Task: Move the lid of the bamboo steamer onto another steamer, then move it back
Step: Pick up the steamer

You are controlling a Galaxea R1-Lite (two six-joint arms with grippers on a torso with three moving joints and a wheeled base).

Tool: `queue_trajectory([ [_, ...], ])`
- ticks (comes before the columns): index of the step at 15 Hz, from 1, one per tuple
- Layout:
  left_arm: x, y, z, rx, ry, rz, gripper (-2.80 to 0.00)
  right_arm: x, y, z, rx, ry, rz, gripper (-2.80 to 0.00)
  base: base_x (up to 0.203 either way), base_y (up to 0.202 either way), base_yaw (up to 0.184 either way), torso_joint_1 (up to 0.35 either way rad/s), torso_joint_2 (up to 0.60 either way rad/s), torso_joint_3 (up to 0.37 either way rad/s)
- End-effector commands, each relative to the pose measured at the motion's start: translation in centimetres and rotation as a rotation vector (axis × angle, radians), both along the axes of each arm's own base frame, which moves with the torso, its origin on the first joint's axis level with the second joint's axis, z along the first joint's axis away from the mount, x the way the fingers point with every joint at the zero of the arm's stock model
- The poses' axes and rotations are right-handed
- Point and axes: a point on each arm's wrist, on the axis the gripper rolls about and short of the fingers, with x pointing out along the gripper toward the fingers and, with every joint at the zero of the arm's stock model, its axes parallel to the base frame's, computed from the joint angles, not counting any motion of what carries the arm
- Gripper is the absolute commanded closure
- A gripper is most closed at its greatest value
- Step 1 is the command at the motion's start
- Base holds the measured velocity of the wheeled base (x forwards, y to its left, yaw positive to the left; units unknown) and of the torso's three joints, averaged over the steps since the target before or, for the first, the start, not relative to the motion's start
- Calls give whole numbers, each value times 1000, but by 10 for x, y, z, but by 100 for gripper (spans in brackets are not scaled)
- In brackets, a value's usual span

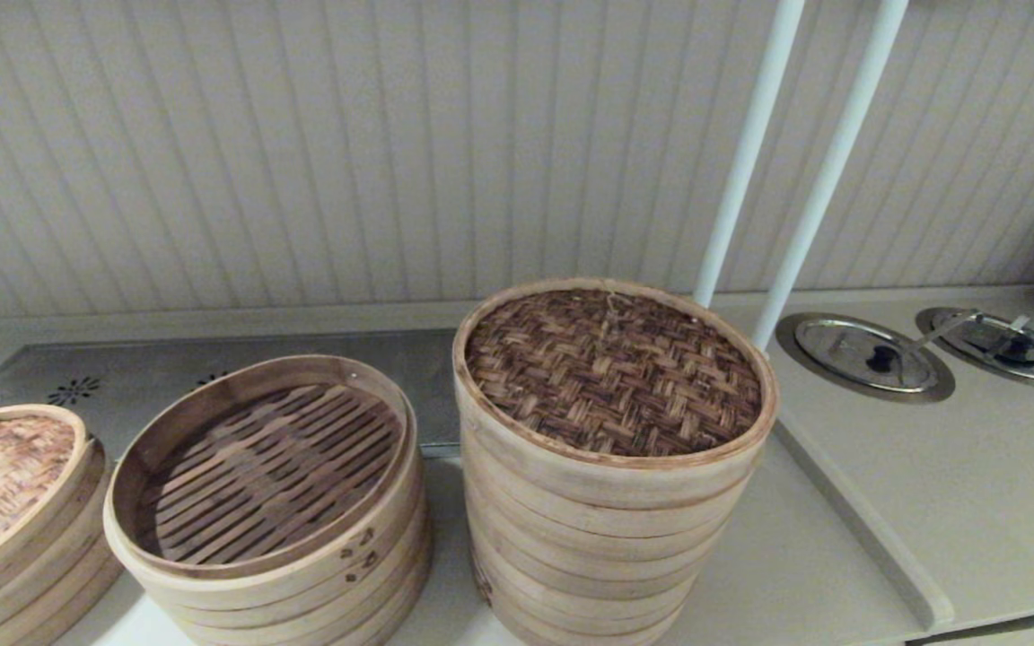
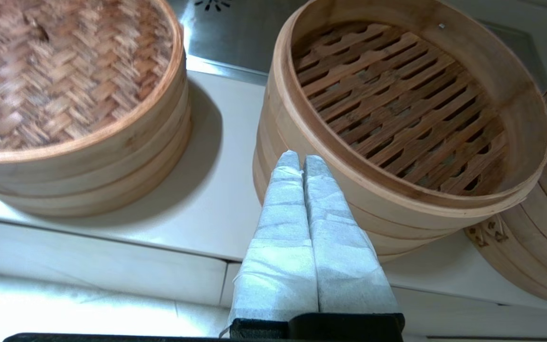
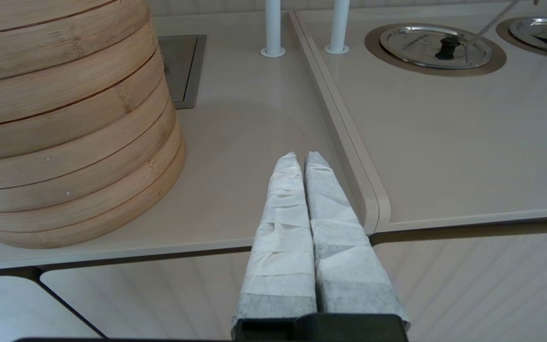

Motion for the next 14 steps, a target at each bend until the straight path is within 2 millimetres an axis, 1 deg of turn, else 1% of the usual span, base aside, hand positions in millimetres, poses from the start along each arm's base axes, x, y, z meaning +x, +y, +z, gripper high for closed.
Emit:
queue_trajectory([
  [1,3,-1,-6,2,32,13,0,0,0,-1,0,5,-1,0,0,0,0,0,0,0],
  [7,14,-3,-16,1,94,94,0,0,0,-1,0,5,-1,0,0,0,0,0,0,0],
  [9,20,-4,-24,-3,137,136,0,0,0,-1,-1,5,1,0,0,0,0,0,0,0],
  [10,21,-5,-26,-7,131,139,0,0,0,-1,-1,5,1,0,0,0,0,0,0,0],
  [12,20,-4,-34,-4,144,140,0,0,0,-1,-1,5,1,0,0,0,0,0,0,0],
  [14,16,-3,-36,-10,133,140,0,0,0,-1,-1,5,1,0,0,0,0,0,0,0],
])
